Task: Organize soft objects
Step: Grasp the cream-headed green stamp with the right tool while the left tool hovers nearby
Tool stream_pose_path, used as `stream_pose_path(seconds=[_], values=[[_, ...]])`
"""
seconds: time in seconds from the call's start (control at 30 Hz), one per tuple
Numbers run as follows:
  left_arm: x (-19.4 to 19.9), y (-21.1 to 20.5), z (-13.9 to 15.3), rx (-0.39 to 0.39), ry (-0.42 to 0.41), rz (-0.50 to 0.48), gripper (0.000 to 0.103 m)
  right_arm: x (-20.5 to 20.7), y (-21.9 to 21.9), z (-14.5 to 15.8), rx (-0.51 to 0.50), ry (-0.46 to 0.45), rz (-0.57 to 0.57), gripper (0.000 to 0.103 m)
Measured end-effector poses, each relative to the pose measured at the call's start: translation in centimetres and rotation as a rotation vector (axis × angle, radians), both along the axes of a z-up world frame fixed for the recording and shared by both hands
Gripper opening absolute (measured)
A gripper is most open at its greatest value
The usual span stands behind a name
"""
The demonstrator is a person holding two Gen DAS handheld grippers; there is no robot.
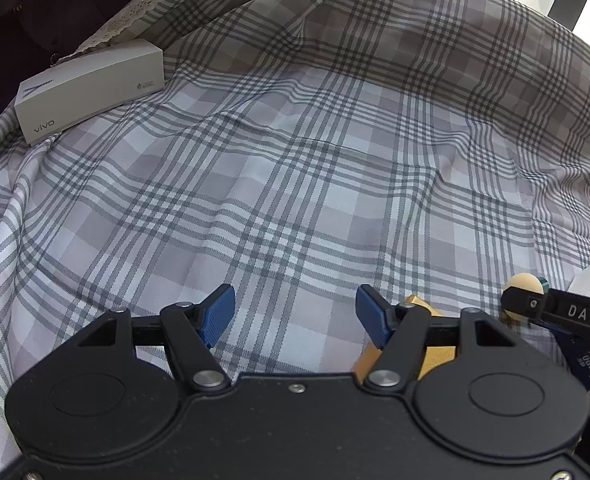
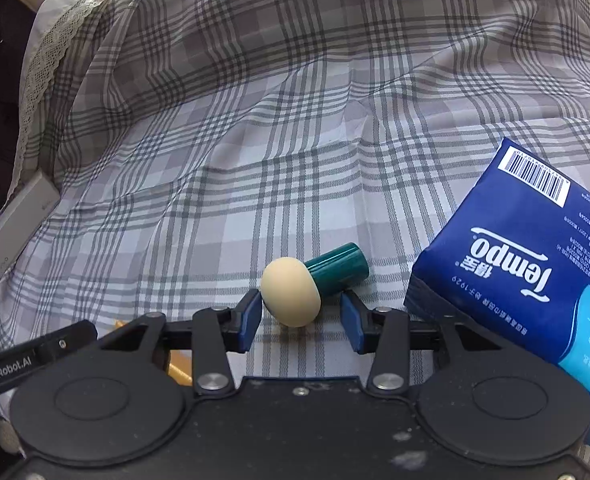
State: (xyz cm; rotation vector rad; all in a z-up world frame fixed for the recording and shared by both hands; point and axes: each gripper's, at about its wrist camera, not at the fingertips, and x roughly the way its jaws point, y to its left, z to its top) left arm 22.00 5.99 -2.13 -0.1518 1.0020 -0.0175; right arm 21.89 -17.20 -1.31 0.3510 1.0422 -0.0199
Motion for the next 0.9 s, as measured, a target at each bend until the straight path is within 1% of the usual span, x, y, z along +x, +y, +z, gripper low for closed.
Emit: stream_pose_path(seconds=[0.13,0.2,0.3,0.37,0.43,0.53,0.63,0.73,0.83,0.9], values=[[0.0,0.0,0.0,-0.002,0.001,-0.001,0.062,1.8,-0.3,-0.2,0.014,0.024,-0.021,0.045],[-0.1,0.0,0.0,-0.002,0.003,-0.002,0.062,2.5,-0.2,-0.2,0.0,0.033,-0.026,0.045],[0.0,0.2,-0.1,-0.007,0.008,0.004,0.062,2.9,0.2,0.4,-0.027,0.025,0.008,0.046],[0.0,0.3,-0.1,-0.015,0.009,0.008,0.062,3.0,0.4,1.1,-0.07,0.007,0.022,0.056],[-0.1,0.3,0.0,-0.021,0.007,0.007,0.062,2.7,0.6,2.1,-0.139,-0.028,0.032,0.057],[-0.1,0.2,0.0,-0.02,0.006,0.005,0.062,3.1,0.4,2.8,-0.178,-0.043,0.057,0.062],[-0.1,0.3,-0.1,-0.02,0.01,0.007,0.062,3.7,0.3,2.6,-0.193,-0.03,0.098,0.062],[-0.1,0.4,-0.2,-0.022,0.013,0.012,0.062,4.0,0.6,2.2,-0.183,-0.024,0.135,0.062],[-0.1,0.4,-0.2,-0.024,0.016,0.014,0.062,4.3,1.1,1.6,-0.192,-0.016,0.149,0.062],[-0.1,0.4,-0.2,-0.025,0.016,0.013,0.062,4.6,1.2,1.0,-0.207,-0.014,0.155,0.067]])
